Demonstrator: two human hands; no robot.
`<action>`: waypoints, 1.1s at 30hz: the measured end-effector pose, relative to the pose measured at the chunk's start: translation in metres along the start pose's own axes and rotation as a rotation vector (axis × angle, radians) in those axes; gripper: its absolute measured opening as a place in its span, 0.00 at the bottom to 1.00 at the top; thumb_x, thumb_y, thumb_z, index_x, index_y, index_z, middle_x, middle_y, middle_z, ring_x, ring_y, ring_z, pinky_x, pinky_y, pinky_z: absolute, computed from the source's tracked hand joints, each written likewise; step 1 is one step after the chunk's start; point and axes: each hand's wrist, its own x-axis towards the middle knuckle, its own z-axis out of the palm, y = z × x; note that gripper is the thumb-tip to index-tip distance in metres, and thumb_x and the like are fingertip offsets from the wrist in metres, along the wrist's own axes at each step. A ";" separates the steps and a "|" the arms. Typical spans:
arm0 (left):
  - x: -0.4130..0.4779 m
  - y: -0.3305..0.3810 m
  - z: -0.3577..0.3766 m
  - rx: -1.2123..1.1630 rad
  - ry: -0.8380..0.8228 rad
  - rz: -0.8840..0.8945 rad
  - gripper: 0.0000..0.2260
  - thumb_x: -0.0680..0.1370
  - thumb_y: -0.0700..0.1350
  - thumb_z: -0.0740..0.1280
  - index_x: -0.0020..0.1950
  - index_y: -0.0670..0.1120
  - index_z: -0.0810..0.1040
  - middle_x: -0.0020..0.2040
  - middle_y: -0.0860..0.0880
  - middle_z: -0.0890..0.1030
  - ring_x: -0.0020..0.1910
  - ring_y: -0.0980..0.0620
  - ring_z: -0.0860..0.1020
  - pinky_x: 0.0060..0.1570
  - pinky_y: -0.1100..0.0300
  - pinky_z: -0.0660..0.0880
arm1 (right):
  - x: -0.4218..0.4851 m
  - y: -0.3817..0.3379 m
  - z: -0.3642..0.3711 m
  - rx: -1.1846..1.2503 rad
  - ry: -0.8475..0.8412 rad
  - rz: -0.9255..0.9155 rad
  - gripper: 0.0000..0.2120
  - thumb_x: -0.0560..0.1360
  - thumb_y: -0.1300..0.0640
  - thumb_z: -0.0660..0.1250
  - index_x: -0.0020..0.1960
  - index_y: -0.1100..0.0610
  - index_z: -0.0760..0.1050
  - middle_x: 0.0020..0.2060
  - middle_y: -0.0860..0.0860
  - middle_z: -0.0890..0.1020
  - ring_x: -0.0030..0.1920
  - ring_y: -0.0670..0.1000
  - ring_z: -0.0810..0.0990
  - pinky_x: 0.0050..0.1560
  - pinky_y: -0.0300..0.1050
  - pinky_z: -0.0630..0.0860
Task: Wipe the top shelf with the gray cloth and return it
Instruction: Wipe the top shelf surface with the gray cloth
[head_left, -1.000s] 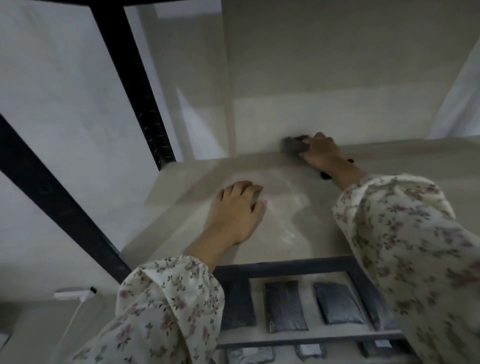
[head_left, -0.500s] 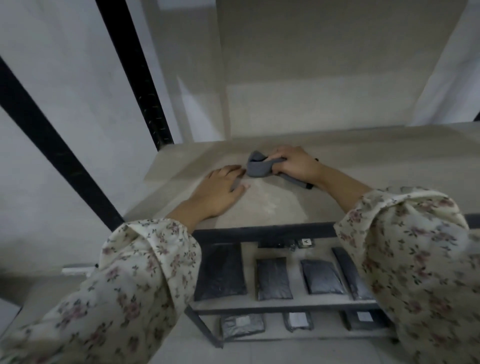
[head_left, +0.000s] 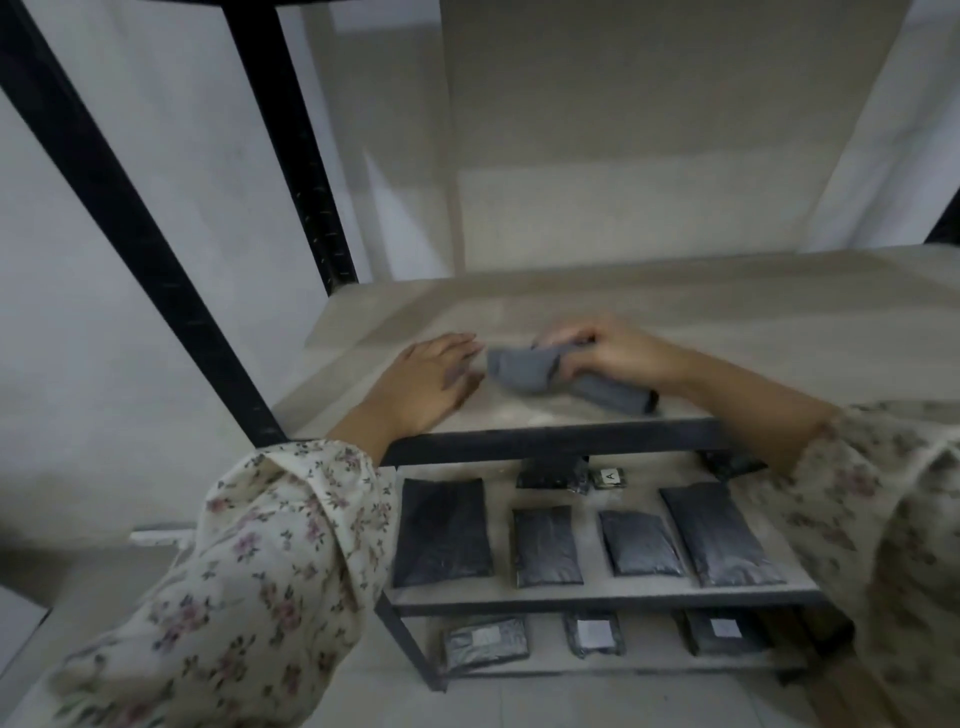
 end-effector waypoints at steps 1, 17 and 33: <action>0.000 -0.001 0.000 -0.003 0.005 0.003 0.23 0.79 0.57 0.52 0.73 0.51 0.63 0.73 0.50 0.65 0.72 0.52 0.62 0.71 0.49 0.59 | 0.017 0.001 -0.011 0.007 0.115 -0.001 0.13 0.67 0.66 0.68 0.39 0.48 0.79 0.41 0.50 0.80 0.41 0.43 0.78 0.44 0.36 0.72; -0.002 -0.001 0.001 -0.028 -0.015 -0.010 0.22 0.80 0.55 0.54 0.72 0.48 0.64 0.73 0.49 0.66 0.71 0.51 0.63 0.71 0.51 0.58 | 0.055 0.052 -0.001 -0.390 0.103 -0.019 0.10 0.69 0.60 0.65 0.47 0.55 0.81 0.44 0.53 0.81 0.45 0.53 0.77 0.45 0.48 0.73; -0.002 0.002 -0.002 0.002 0.006 0.002 0.21 0.80 0.54 0.54 0.72 0.49 0.64 0.73 0.49 0.65 0.72 0.51 0.63 0.72 0.52 0.57 | 0.000 -0.002 -0.016 0.077 0.182 0.028 0.09 0.70 0.66 0.64 0.45 0.58 0.82 0.39 0.54 0.84 0.38 0.46 0.79 0.42 0.35 0.72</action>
